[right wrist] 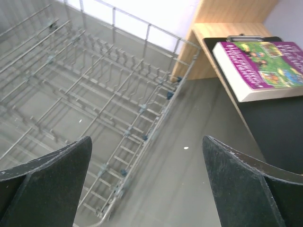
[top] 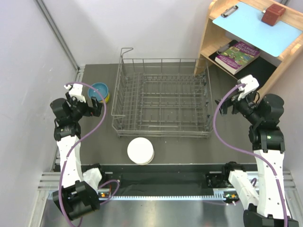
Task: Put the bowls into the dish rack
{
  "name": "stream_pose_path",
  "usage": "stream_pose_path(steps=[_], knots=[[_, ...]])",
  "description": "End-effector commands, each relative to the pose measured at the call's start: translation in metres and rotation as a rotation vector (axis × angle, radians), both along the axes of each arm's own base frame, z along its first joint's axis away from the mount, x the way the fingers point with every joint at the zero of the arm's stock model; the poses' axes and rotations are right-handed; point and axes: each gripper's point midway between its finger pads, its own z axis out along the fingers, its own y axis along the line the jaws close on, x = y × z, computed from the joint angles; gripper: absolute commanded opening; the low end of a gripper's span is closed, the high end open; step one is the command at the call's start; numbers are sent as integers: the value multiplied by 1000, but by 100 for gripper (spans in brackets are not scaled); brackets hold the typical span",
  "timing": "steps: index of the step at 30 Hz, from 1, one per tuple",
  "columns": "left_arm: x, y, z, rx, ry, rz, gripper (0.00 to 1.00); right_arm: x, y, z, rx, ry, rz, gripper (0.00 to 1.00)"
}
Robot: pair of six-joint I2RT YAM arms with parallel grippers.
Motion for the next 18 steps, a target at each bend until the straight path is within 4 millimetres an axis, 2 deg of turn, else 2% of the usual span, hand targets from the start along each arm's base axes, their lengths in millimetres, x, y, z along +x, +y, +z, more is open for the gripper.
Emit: stream_pose_path(steps=[1,5,6,7,9,10,12,14,15,16,18], knots=[[1,1,8,21,-49,-7,99,-20,18,11,-91,-33,155,100],[3,6,9,62,-58,2,99,-39,46,22,-89,-46,339,100],[3,8,10,91,-66,-1,99,-44,52,32,-94,-66,373,100],[3,9,13,106,-68,-1,99,-46,56,29,-106,-51,403,100],[-2,2,11,137,-55,-59,99,-54,65,44,-126,-79,448,100],[-5,-4,16,150,-67,-103,99,-58,73,45,-129,-75,485,100],[-19,-24,16,143,-56,-229,99,-55,74,53,-148,-87,463,100],[-28,-36,29,148,-75,-294,99,-46,68,55,-157,-94,403,100],[-37,-45,27,140,-59,-349,99,-41,66,46,-156,-75,387,100],[-42,-49,39,152,-75,-366,99,-37,64,45,-155,-84,366,100],[-54,-59,42,127,-60,-415,99,-28,59,29,-160,-49,333,100]])
